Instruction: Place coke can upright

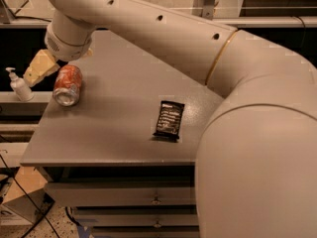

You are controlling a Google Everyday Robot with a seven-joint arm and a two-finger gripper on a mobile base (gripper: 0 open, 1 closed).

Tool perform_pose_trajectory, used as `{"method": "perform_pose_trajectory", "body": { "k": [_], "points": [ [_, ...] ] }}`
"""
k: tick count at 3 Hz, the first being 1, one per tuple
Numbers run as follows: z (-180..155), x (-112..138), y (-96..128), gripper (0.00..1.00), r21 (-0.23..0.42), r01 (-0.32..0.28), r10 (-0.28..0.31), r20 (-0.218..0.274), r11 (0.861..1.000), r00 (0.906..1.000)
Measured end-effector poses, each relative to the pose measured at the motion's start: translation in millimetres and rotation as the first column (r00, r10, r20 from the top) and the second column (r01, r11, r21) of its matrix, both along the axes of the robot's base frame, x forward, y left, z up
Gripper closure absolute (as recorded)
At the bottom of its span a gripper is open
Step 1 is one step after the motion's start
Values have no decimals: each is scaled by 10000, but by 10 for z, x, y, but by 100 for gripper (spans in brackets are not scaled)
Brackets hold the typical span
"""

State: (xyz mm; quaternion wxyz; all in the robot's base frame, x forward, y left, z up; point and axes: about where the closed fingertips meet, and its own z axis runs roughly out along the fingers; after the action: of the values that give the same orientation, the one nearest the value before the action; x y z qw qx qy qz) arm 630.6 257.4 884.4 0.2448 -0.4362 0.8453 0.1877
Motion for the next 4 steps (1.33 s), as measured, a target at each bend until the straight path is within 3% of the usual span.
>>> {"method": "perform_pose_trajectory", "body": {
  "k": [2,4],
  "points": [
    [-360,83,124,0,-191,165,-182,-928,9997,9955],
    [-502,116,178,41,-199,77,-102,-1296,9998,9915]
  ]
}}
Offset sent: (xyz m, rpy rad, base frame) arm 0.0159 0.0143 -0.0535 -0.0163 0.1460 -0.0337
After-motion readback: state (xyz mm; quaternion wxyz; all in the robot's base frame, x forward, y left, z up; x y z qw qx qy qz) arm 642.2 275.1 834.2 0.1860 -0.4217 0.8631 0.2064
